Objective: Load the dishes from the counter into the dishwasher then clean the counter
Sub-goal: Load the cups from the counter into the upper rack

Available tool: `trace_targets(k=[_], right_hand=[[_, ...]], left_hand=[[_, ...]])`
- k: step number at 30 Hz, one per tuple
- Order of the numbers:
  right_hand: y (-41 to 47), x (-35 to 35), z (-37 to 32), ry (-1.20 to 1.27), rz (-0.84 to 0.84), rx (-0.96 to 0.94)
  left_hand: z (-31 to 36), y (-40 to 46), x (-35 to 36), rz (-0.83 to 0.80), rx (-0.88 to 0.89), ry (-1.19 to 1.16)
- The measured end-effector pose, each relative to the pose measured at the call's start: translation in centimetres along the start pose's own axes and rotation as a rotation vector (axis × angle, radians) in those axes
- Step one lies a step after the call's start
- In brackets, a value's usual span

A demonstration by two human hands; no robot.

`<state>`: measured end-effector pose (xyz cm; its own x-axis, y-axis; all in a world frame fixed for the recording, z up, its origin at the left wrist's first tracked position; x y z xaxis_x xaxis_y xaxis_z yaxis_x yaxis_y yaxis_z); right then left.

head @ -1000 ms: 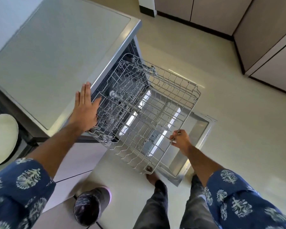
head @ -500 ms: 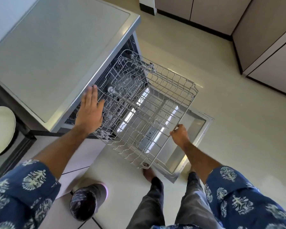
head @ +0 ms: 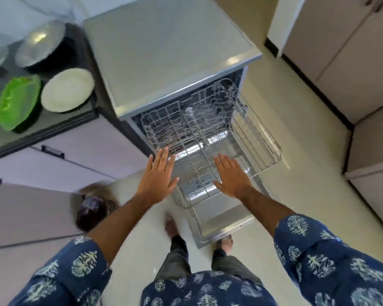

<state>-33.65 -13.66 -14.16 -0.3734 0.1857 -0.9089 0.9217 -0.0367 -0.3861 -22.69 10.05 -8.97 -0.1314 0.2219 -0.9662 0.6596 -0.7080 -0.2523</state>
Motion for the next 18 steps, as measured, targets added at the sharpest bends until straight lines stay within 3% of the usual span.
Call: trace_targets(k=[8,18], right_hand=[[3.1,-8.0,-9.5,-0.151,0.058,-0.357],[3.1,-11.8,-35.9,-0.261,0.194,-0.822]], left_hand=[[-3.0,-10.8,-2.0,0.050,-0.376,-0.111],[-13.3,-33.9,-2.0,0.181,-0.862,-0.179]])
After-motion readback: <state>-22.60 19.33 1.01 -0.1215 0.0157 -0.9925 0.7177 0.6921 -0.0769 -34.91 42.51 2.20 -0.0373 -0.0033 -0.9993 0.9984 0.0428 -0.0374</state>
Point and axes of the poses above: each hand's wrist, its own y-axis towards the middle knuckle, its own x-axis out of the palm, z = x × y, the point moved 3 cm from there along y, towards the middle knuckle, and after that the axes turned 2 degrees about -z, right-handed, at the moved point
